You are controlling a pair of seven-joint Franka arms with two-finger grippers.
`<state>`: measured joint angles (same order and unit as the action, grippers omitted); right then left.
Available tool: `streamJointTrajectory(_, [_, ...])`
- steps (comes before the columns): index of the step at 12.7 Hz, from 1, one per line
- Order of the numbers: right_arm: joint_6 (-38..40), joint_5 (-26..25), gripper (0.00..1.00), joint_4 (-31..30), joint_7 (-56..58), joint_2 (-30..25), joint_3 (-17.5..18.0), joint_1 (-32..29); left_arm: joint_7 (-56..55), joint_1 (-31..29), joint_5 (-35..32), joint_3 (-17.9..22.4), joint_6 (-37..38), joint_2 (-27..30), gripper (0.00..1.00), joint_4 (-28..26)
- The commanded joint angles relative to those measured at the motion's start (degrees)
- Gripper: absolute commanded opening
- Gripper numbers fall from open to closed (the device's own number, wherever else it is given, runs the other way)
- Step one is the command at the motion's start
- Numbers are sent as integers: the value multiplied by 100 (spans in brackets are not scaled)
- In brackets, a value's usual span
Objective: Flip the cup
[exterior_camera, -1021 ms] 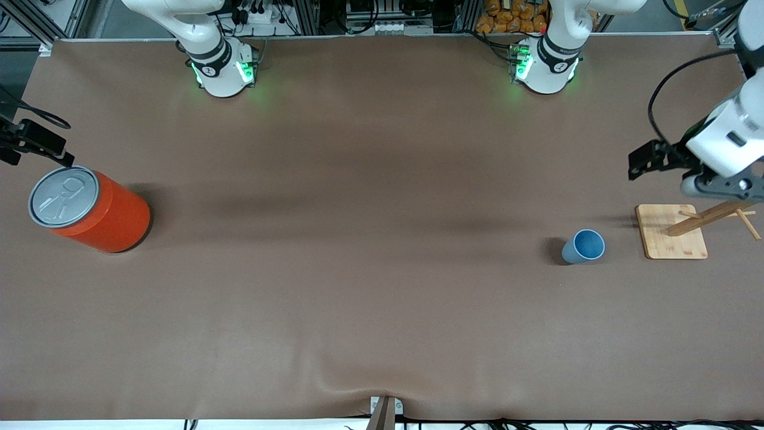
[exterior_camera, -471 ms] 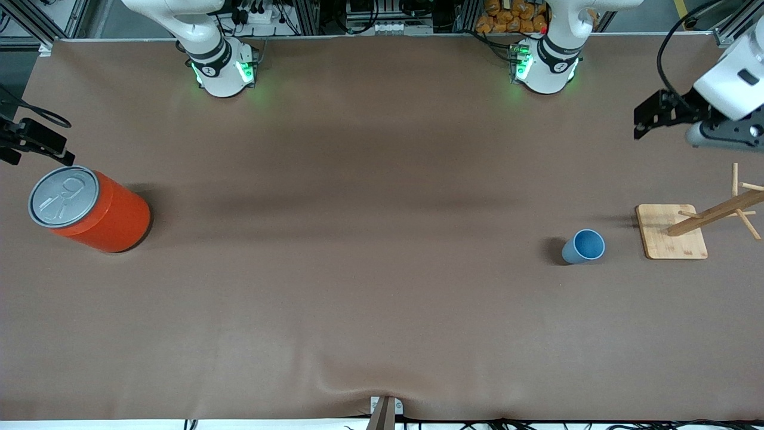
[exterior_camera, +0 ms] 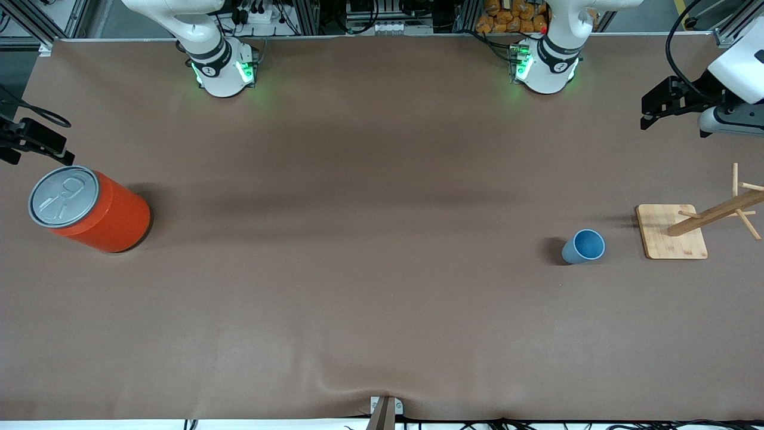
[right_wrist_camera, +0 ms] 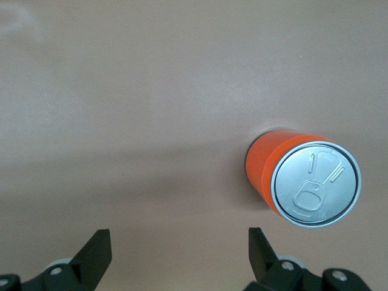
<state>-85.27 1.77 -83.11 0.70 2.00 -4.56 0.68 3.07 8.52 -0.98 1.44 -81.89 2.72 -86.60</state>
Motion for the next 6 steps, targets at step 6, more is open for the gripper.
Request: streamJointTrajectory(6, [99,-80,100,129,88,46,-45,20,-227,-104,80,-21,139,-79,100,205])
